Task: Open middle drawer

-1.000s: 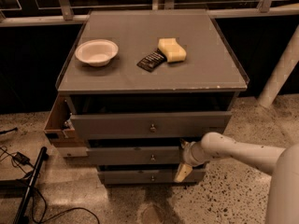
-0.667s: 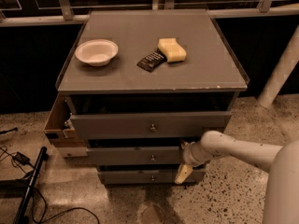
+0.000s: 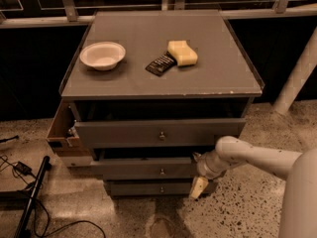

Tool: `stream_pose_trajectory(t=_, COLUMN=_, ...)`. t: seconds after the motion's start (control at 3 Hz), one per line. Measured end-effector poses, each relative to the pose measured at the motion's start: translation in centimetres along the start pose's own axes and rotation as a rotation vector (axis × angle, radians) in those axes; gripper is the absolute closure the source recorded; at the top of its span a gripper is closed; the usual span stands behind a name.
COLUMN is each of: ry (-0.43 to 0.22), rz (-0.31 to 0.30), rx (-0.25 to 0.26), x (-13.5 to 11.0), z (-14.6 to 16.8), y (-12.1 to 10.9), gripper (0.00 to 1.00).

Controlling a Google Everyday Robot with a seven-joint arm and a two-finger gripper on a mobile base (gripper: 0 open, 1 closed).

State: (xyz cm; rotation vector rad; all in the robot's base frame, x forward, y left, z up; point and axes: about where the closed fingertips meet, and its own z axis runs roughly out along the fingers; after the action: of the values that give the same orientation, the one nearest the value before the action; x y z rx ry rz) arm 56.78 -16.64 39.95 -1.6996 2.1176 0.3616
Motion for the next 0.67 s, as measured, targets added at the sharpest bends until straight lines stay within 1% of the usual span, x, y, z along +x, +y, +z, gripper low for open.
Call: stream_pose_trajectory(t=0.67, ry=-0.006, rz=0.04, rx=-0.099, x=1.0, z=-2.2, y=2.7, gripper=0.0)
